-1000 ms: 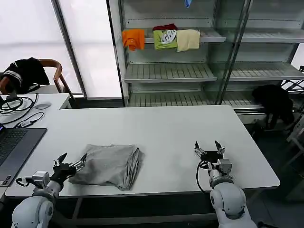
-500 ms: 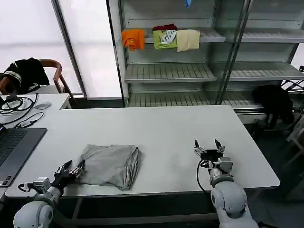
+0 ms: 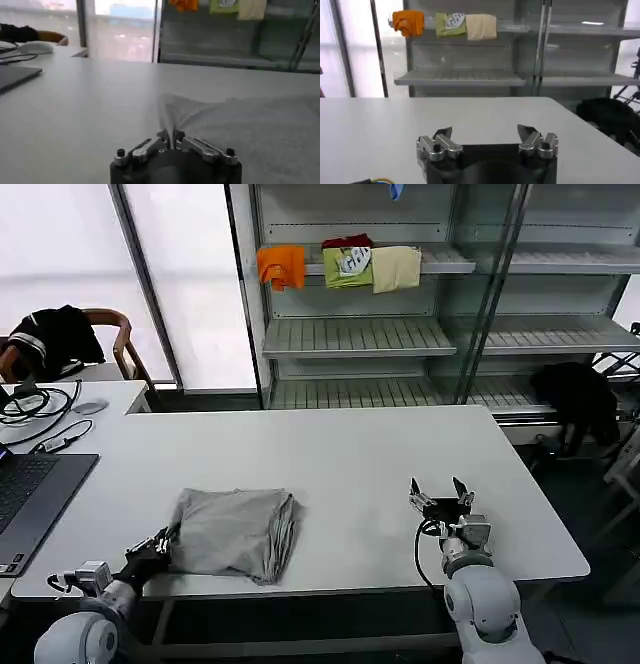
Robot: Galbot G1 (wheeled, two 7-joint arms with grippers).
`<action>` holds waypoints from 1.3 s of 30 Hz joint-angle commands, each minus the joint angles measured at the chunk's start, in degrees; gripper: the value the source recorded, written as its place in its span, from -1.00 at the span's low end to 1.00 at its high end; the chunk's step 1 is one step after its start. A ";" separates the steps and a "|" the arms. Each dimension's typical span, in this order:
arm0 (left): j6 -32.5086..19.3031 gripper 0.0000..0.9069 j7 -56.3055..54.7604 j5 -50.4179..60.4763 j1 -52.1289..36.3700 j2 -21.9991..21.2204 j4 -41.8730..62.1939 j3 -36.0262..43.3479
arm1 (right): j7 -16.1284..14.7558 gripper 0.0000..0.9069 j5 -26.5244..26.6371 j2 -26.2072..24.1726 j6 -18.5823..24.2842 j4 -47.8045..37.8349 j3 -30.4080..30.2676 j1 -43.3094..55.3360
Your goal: Fold and organize the clothes.
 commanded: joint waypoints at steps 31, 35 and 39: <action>3.84 -0.98 0.53 23.12 2.98 8.54 -23.99 -7.45 | 0.02 1.00 1.50 0.26 3.10 -4.45 0.81 -0.75; -2.95 -0.96 -3.42 36.62 4.35 -5.22 -16.18 11.31 | -0.11 1.00 1.48 0.16 4.04 -5.27 1.00 -1.98; -3.01 -0.96 -6.27 38.89 3.16 -10.96 -10.87 19.27 | -0.13 1.00 1.49 -0.28 4.40 -5.66 1.51 -2.75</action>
